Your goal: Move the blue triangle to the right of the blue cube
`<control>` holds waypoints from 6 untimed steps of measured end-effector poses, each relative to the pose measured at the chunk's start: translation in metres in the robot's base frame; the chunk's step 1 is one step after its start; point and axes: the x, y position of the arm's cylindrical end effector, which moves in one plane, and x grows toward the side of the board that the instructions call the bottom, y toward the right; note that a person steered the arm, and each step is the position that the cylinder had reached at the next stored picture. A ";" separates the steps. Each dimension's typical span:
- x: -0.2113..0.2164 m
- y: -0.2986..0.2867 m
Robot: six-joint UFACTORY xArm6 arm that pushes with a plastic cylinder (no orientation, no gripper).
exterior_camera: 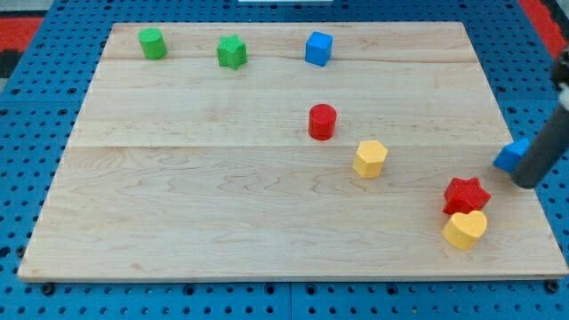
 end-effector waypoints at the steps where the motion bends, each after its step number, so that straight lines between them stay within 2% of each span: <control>1: -0.018 0.000; 3: -0.112 -0.079; 4: -0.151 -0.101; 6: -0.084 -0.095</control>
